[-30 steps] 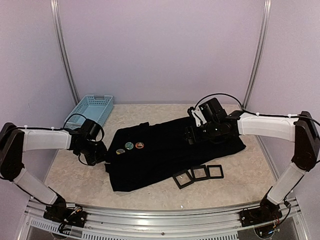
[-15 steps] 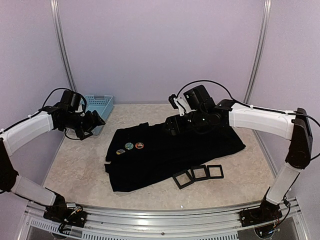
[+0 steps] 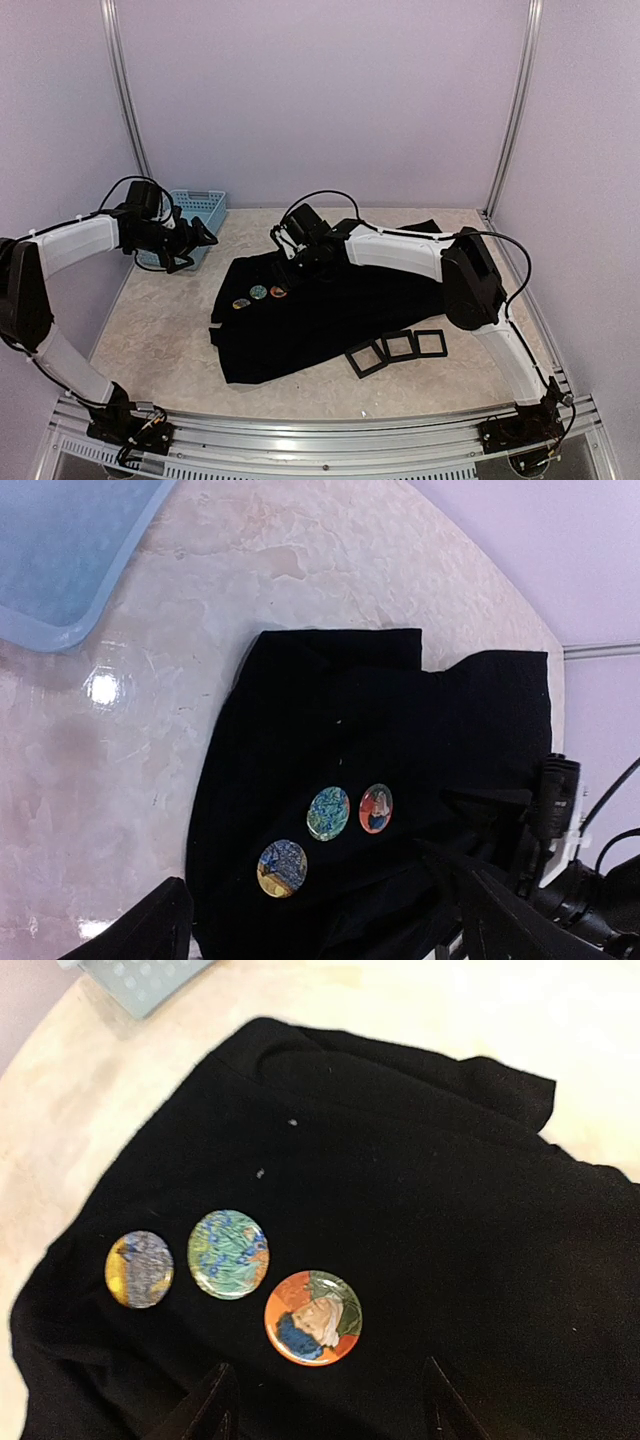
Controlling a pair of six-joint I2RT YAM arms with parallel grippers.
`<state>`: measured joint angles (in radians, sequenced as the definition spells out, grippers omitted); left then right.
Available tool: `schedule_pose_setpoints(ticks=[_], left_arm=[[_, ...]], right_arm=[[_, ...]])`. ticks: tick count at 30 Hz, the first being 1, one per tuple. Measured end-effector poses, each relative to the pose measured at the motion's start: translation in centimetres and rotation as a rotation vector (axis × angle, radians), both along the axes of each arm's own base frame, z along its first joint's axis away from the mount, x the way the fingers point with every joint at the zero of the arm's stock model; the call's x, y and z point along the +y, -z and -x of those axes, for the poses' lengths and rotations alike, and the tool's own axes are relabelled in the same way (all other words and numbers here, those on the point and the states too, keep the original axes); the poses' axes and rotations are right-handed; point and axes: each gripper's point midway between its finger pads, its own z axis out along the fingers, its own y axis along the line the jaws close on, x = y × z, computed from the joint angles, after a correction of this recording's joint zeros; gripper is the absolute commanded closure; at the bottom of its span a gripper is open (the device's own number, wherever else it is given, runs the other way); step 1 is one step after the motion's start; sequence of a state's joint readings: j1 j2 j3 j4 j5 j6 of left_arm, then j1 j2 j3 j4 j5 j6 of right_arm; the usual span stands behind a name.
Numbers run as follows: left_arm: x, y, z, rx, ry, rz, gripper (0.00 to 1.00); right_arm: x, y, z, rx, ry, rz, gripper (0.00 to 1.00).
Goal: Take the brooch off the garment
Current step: Flatten the clothing at the center of the board.
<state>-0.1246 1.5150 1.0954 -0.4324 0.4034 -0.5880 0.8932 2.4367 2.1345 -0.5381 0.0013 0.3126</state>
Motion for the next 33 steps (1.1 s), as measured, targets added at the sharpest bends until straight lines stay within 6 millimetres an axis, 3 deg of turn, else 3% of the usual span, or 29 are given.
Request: schedule_pose_setpoints(ticks=[3,5,8,11,16,26,33], left_arm=[[-0.1,-0.3,-0.4,0.014,-0.022,0.019,0.08],[-0.3,-1.5,-1.1,0.000,-0.024,0.034,0.08],[-0.5,-3.7,-2.2,-0.046,-0.020,0.046,0.08],[-0.9,-4.3,-2.4,-0.056,-0.009,0.050,0.08],[-1.9,-1.7,-0.9,0.012,0.020,0.027,0.08],[-2.4,3.2,2.8,0.157,0.038,-0.002,0.07],[-3.3,3.9,4.1,0.179,0.042,-0.012,0.06]], right_arm=[[-0.4,2.9,-0.1,0.004,-0.020,0.075,0.30],[-0.8,3.4,-0.1,-0.003,-0.029,0.108,0.26],[-0.4,2.6,-0.5,-0.040,-0.053,0.105,0.25],[0.7,0.8,-1.1,-0.083,-0.088,0.075,0.25],[2.0,-1.0,-1.4,-0.128,-0.139,0.032,0.24],[2.5,3.8,-0.9,-0.074,-0.177,0.054,0.22],[2.6,3.9,-1.0,-0.082,-0.179,0.058,0.21]])
